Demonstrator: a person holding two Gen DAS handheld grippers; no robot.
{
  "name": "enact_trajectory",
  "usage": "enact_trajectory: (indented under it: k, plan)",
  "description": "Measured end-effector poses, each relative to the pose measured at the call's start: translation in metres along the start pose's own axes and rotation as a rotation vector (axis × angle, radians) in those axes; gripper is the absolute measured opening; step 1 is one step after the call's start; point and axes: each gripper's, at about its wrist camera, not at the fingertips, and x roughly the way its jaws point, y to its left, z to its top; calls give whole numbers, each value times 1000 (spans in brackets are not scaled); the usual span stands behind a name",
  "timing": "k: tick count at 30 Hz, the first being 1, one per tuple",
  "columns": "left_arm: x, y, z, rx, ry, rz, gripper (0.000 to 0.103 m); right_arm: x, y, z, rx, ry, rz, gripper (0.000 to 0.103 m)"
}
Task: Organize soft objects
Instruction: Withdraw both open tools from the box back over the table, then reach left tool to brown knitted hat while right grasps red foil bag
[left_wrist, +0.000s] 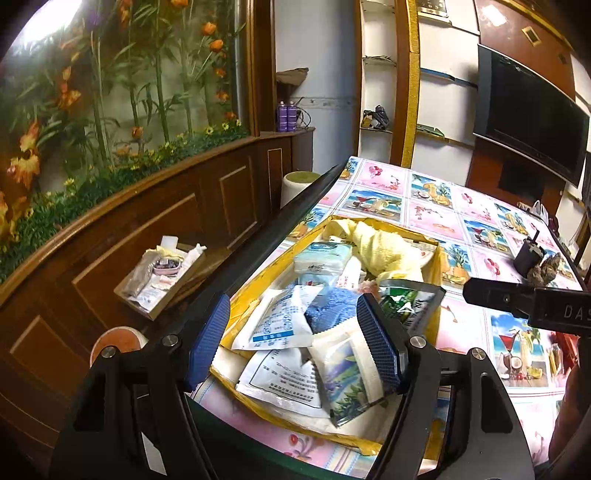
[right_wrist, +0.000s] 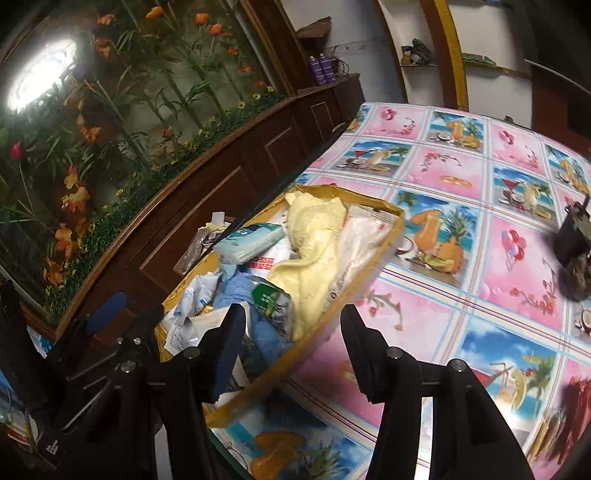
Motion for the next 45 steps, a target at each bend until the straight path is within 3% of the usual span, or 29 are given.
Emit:
enact_trajectory:
  k: [9,14,18,23,30,36,37,39,42,45]
  plan:
    - [-13,-24,-1,55,-7,5,72,-26,-38,-16,64,-24,-33,54]
    - [-21,-37,-3,82,-1,-57,72,-48,-71,-22,110,-42,-84,54]
    - [-25,-50,-8,102,1,-147,72,-90,-122,-21,215,-121,-191,54]
    - [-19,-72,-15,144,37,-234,72,-130,-201,-18,404,-187,-386,59]
    - [-9,-78,-24,148,85,-277,72,-105,-242,0,449,-126,-465,59]
    - [3,-72,-25,120,123,-311,72,-59,-249,19,339,-23,-578,59]
    - [5,-71,-25,116,127,-317,72,-55,-250,19,328,-14,-579,58]
    - [6,-70,-24,112,127,-321,72,-50,-253,17,339,-18,-524,43]
    - [10,-70,-24,105,136,-323,72,-48,-243,13,308,-12,-436,41]
    - [12,-74,-26,109,151,-341,72,-39,-213,6,200,66,-350,41]
